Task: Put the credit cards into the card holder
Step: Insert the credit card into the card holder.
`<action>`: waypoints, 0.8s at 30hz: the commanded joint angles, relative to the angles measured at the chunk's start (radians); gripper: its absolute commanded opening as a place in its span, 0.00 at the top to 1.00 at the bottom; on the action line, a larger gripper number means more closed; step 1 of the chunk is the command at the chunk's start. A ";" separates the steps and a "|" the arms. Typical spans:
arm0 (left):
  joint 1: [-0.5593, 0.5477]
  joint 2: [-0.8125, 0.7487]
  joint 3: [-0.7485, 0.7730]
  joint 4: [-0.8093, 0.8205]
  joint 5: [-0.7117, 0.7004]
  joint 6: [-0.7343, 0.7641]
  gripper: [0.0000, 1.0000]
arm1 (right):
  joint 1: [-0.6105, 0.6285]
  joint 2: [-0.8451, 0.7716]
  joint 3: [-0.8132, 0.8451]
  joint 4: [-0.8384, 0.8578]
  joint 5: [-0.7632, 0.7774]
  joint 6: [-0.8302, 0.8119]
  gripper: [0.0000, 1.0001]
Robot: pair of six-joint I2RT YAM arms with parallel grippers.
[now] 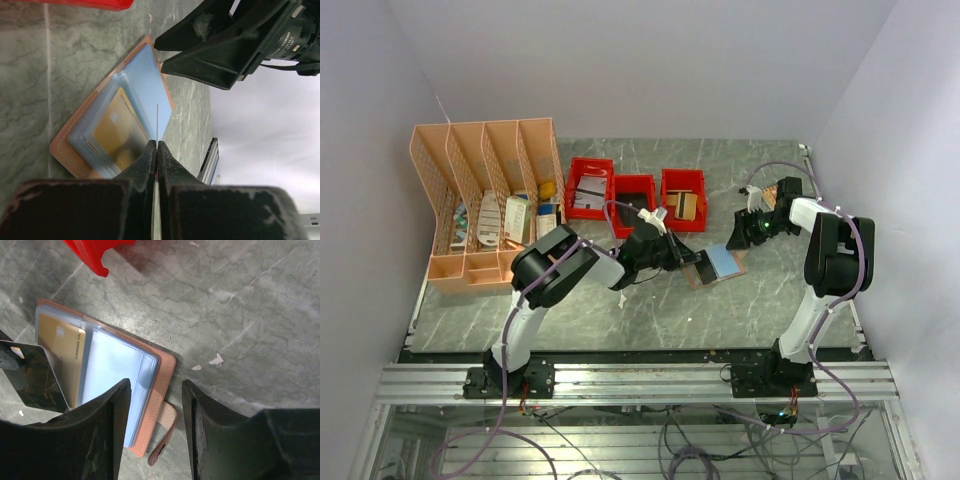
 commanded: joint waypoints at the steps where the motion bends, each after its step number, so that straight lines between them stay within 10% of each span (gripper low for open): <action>1: -0.007 0.029 0.032 0.019 -0.053 -0.007 0.93 | -0.007 0.020 0.007 -0.014 -0.002 -0.017 0.55; 24: -0.008 0.099 -0.040 0.222 -0.103 -0.144 0.93 | -0.006 0.027 -0.019 -0.036 -0.040 -0.035 0.59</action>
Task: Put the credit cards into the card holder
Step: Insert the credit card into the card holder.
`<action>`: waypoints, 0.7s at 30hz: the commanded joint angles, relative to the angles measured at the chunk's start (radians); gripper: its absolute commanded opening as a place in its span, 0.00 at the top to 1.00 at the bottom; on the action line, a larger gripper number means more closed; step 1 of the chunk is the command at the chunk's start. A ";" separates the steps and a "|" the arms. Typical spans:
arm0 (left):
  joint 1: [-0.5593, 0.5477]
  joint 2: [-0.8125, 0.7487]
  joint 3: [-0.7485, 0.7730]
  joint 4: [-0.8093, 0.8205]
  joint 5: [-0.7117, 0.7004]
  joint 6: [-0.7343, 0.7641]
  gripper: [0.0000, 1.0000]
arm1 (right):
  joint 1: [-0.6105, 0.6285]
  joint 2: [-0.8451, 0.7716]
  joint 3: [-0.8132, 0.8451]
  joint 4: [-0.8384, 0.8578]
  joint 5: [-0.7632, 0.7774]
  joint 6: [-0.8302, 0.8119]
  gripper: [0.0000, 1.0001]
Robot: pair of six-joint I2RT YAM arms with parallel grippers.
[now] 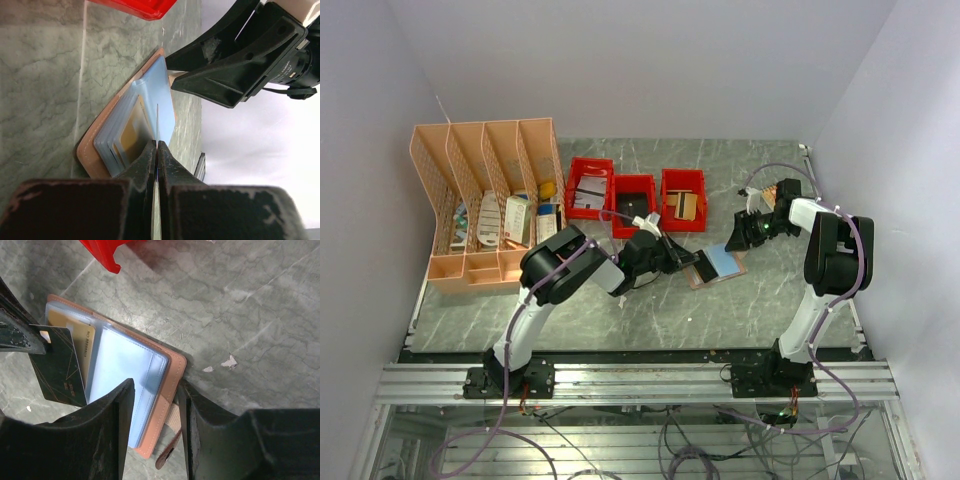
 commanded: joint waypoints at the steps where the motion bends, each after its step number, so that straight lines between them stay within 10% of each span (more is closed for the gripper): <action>1: -0.005 0.030 -0.017 0.101 -0.046 -0.035 0.93 | -0.007 0.017 -0.017 -0.016 0.000 -0.021 0.60; 21: -0.007 0.104 0.015 0.147 -0.040 -0.129 0.93 | -0.005 0.021 -0.026 -0.017 -0.004 -0.023 0.60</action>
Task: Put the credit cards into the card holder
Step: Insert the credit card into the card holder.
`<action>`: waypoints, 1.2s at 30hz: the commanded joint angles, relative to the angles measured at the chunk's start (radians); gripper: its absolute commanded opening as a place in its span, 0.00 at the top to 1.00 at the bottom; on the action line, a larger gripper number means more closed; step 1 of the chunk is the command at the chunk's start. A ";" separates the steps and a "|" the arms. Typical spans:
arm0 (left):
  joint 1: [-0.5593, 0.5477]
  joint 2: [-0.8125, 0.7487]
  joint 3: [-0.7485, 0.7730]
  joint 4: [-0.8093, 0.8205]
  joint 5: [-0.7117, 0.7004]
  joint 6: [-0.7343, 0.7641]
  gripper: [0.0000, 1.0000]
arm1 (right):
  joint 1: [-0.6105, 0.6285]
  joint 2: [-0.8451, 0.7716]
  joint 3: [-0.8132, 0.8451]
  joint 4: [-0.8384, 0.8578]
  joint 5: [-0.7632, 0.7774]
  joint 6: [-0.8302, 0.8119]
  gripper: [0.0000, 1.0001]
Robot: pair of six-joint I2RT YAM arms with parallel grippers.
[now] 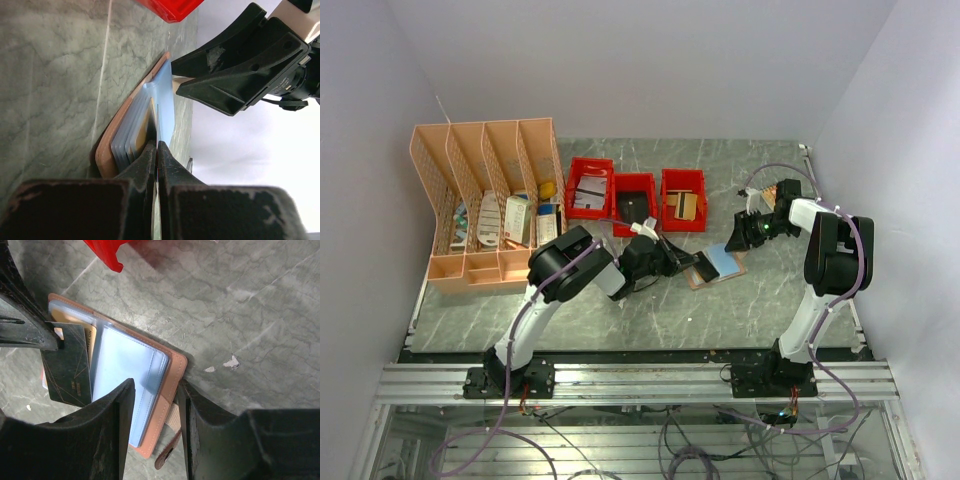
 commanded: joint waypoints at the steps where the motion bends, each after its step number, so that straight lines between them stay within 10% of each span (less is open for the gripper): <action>1: -0.005 0.047 0.030 0.057 -0.020 -0.028 0.93 | -0.005 0.022 -0.022 -0.016 0.000 -0.012 0.60; 36: -0.009 -0.043 0.140 -0.445 0.086 0.010 0.93 | 0.022 0.024 -0.031 -0.003 -0.011 -0.005 0.63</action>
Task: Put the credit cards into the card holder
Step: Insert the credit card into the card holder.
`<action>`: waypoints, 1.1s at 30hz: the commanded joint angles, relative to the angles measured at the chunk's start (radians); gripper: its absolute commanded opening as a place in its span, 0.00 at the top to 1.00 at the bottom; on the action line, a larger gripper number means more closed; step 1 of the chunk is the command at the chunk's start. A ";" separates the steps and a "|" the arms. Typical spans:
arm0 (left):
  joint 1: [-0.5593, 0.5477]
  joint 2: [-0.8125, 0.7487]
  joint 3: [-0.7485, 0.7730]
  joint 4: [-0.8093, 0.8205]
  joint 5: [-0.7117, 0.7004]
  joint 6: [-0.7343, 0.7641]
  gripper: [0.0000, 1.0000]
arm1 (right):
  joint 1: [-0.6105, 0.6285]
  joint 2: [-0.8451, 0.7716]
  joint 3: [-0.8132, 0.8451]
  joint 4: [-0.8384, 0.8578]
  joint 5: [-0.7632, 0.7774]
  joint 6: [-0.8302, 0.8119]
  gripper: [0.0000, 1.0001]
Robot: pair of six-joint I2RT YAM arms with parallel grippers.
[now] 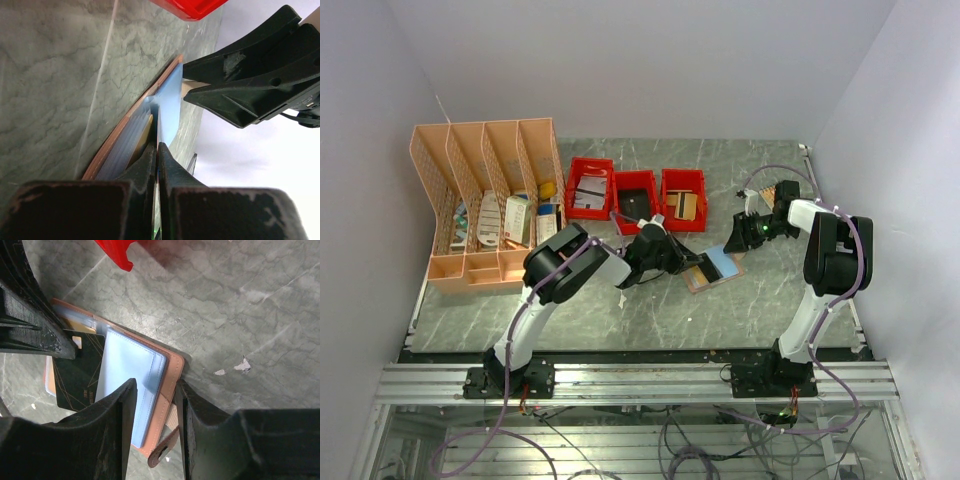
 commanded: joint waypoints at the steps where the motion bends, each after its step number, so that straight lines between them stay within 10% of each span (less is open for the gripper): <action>1: -0.010 -0.014 0.036 -0.186 0.030 0.034 0.93 | 0.016 0.026 -0.019 -0.005 0.010 -0.003 0.63; 20: 0.005 0.020 0.088 -0.176 0.018 0.064 0.93 | 0.048 0.025 -0.013 -0.022 -0.014 -0.016 0.64; 29: 0.006 0.028 0.046 -0.133 0.007 0.045 0.86 | 0.048 -0.166 -0.026 0.029 0.124 -0.062 0.46; 33: 0.006 0.027 0.035 -0.123 0.006 0.047 0.82 | 0.055 -0.280 -0.071 -0.040 -0.064 -0.253 0.51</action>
